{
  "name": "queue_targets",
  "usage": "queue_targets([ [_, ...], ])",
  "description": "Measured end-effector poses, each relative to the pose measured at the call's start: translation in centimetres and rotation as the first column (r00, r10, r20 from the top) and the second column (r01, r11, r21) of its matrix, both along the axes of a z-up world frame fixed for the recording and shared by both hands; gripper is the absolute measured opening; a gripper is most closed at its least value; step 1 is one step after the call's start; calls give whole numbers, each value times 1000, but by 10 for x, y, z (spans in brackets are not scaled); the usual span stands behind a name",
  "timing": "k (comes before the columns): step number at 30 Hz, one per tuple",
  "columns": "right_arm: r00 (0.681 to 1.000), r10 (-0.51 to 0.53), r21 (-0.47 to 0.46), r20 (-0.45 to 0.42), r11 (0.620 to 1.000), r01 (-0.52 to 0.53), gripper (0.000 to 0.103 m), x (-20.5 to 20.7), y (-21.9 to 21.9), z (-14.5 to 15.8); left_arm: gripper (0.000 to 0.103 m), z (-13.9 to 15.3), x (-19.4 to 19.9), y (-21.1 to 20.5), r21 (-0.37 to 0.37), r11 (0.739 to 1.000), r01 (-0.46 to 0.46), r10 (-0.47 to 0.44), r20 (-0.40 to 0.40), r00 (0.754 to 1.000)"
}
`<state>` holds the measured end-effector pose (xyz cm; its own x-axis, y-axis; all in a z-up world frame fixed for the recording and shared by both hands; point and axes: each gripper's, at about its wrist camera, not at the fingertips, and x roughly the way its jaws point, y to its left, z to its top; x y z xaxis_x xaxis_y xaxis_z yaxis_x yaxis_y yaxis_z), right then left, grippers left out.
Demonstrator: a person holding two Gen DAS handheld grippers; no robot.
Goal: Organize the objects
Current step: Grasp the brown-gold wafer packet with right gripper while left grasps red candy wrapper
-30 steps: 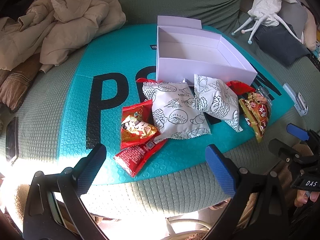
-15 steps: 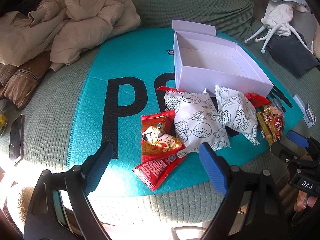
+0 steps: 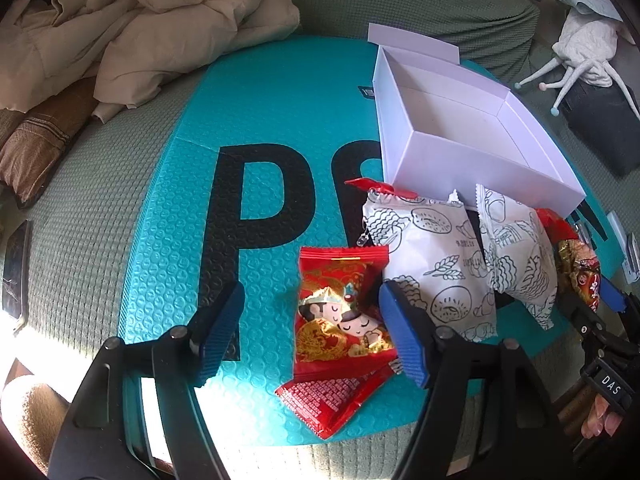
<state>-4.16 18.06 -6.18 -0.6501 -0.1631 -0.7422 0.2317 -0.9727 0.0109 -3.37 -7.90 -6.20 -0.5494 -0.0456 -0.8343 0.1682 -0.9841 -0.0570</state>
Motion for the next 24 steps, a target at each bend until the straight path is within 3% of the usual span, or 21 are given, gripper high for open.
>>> queue_targets([
  [6,1000,-7,-9,-8,1000,7,78,-7,0,-7,67,-13,-8,-2,-12,1000,-1,2,32,999],
  [8,1000,-8,-15,-15,1000,8,77,-7,0,-8,62,-14,-9,0,-28,1000,9,-9,32,999],
  [11,1000,-2,-25,-19,1000,2,71,-5,0,-6,42,-13,-8,1,-28,1000,9,-8,30,1000],
  [14,999,20,-28,-30,999,-21,68,0,-3,-2,38,-10,-8,-3,36,999,15,-16,39,999],
  [15,999,29,-33,-29,999,-30,63,1,-3,-1,35,-9,-8,-3,47,999,19,-21,39,999],
  [17,999,27,-24,-42,999,-28,48,3,-3,2,34,-5,-5,-1,34,999,29,-30,35,999],
  [24,999,36,-57,-26,998,-37,42,8,0,4,32,13,6,2,2,999,42,-42,3,999],
])
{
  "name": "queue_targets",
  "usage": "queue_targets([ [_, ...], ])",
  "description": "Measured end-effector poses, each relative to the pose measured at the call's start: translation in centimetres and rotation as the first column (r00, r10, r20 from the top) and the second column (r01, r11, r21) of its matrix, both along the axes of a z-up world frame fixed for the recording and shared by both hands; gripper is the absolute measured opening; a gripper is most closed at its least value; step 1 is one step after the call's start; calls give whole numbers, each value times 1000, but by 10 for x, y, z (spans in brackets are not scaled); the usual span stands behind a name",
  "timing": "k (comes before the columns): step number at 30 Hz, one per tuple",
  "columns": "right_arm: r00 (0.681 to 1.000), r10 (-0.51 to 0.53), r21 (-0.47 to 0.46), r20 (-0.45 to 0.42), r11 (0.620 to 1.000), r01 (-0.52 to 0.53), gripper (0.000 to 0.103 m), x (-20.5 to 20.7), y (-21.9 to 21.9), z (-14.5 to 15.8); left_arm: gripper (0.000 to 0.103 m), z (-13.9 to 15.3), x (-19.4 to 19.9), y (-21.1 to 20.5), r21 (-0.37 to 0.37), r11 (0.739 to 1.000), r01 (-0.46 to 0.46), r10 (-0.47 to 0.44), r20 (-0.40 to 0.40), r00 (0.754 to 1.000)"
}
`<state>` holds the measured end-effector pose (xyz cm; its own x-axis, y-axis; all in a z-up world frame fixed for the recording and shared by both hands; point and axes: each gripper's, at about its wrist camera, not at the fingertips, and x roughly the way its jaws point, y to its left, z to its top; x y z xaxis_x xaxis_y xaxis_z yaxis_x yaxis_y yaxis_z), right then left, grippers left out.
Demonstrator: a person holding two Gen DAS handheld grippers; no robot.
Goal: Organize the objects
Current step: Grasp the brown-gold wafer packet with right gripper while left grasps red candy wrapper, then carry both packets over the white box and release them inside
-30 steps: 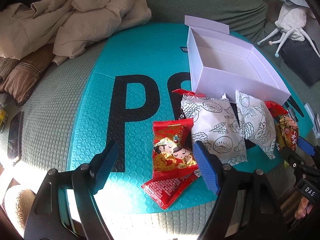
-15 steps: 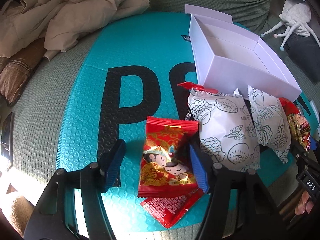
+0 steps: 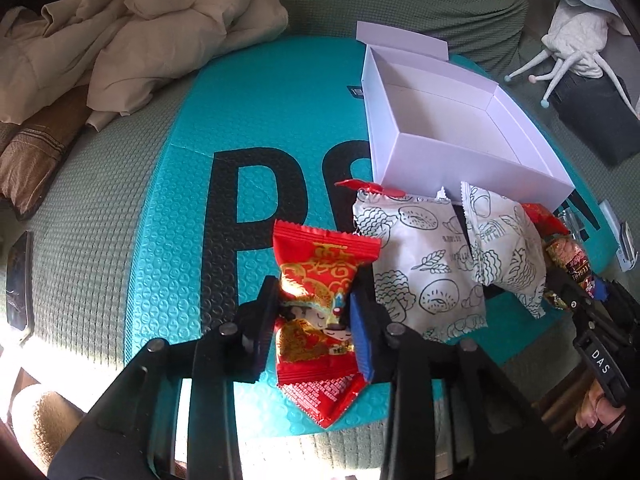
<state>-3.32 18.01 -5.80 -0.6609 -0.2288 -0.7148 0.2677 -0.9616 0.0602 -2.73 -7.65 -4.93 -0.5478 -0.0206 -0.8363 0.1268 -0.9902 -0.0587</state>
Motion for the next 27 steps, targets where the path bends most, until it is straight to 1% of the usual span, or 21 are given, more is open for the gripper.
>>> queue_targets([
  [6,1000,5,-20,-25,1000,-5,41,11,3,10,32,18,16,7,-18,1000,2,-2,-33,999],
  [11,999,5,-25,-47,1000,-6,41,21,6,21,32,29,23,8,-15,1000,6,-7,-47,999],
  [18,998,33,-42,-57,998,-36,41,31,10,38,32,45,28,12,-24,999,24,-26,-67,997],
  [27,991,75,-66,-109,994,-83,41,40,13,73,32,78,33,23,-51,997,58,-64,-117,991],
])
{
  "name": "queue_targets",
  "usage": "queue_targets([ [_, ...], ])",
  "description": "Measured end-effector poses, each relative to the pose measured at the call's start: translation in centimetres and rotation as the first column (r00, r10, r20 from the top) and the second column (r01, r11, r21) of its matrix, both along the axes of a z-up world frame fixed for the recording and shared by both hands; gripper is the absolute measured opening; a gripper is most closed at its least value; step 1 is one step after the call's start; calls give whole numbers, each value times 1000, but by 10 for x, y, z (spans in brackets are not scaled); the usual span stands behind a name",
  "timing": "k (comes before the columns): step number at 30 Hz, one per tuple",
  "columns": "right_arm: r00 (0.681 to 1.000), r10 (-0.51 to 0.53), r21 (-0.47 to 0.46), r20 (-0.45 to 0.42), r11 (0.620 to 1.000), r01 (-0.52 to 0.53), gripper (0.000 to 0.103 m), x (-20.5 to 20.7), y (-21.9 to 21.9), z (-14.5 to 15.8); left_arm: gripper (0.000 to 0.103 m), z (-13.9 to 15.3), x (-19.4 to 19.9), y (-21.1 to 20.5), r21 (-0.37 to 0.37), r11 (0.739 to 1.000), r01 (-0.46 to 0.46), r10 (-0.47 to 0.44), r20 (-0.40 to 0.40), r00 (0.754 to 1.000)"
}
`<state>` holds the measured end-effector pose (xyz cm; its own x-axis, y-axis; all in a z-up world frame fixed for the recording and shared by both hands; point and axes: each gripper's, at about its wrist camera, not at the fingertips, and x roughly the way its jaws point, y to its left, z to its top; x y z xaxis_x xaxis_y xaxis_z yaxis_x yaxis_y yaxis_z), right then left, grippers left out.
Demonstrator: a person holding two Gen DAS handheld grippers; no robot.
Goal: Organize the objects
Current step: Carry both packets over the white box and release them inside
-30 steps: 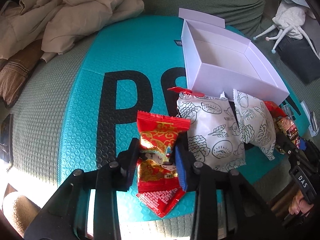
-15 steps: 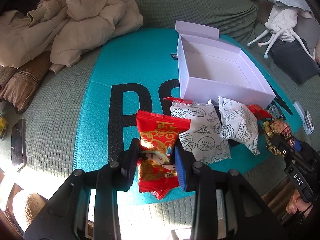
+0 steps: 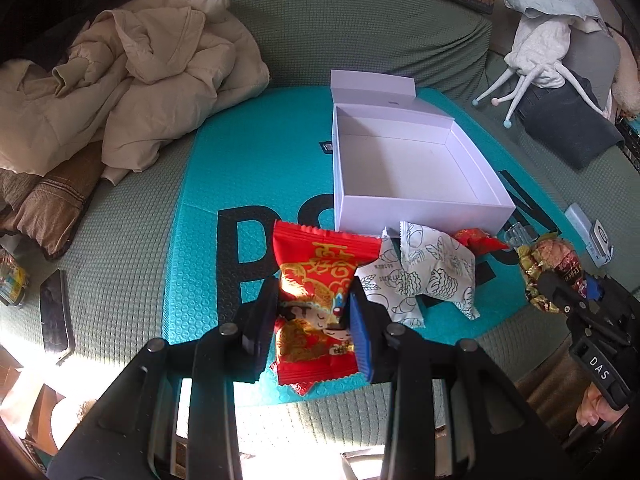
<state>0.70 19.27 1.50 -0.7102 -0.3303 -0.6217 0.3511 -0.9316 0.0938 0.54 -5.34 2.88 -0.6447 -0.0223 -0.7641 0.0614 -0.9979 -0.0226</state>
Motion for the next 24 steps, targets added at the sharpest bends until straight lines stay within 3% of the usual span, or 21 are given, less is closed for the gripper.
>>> queue_targets([
  [12,996,83,-45,-30,995,-84,41,-4,3,42,32,43,4,23,-30,996,79,-81,-70,994],
  [24,988,130,19,-78,991,-129,41,-58,-16,76,32,58,-51,29,-5,991,130,-130,-107,986],
])
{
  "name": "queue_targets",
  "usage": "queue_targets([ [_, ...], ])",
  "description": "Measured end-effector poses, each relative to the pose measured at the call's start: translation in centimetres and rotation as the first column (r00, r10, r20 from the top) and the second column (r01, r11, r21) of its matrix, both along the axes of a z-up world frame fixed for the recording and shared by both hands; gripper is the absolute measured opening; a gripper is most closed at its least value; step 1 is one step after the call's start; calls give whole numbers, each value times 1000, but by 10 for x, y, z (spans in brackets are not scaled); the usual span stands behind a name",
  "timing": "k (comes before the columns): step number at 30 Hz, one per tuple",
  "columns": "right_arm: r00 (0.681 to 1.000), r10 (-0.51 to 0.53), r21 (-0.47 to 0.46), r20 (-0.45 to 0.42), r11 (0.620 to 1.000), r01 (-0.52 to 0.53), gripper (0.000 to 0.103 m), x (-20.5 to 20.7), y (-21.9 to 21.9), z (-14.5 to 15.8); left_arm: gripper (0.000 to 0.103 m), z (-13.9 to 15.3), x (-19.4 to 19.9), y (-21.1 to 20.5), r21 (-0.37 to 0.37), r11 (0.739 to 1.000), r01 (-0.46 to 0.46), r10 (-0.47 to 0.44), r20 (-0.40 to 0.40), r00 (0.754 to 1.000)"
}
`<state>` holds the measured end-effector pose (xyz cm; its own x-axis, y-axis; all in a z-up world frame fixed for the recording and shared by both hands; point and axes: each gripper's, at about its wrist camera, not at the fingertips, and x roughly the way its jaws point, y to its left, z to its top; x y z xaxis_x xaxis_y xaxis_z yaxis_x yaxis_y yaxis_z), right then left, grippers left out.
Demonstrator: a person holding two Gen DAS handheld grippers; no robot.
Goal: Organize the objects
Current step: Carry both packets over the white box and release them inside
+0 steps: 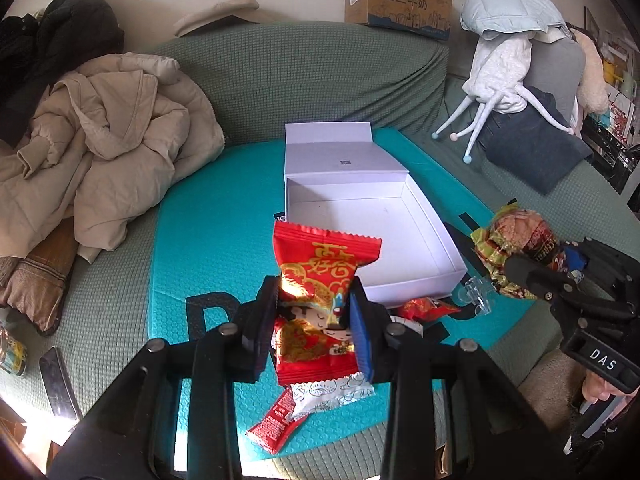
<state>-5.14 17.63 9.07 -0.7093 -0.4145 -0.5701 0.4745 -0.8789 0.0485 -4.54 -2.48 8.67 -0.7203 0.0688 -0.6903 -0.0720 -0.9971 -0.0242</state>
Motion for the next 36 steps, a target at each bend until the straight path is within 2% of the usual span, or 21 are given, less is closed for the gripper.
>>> queue_targets([
  [7,999,-13,-1,-47,1000,13,41,-51,-15,11,32,-5,-56,6,-6,999,54,-54,3,999],
  [14,996,-42,30,-81,999,44,41,-110,-26,13,32,-7,-112,11,-43,999,34,-35,-17,999],
  [17,997,-46,28,-63,998,48,41,-135,-30,10,32,-11,-132,12,-53,998,40,-41,-8,999],
  [20,997,-61,30,-57,998,63,41,-157,-33,7,32,-19,-157,11,-28,997,69,-68,25,997],
  [27,1000,-1,53,-4,999,1,41,-208,-46,-12,32,-32,-201,16,-65,995,75,-73,25,997],
  [33,994,45,27,99,998,-48,41,-247,-53,-43,32,-43,-227,20,-79,993,86,-83,36,996],
  [36,988,52,36,149,998,-58,41,-256,-57,-60,32,-59,-240,19,-71,991,111,-106,74,992],
])
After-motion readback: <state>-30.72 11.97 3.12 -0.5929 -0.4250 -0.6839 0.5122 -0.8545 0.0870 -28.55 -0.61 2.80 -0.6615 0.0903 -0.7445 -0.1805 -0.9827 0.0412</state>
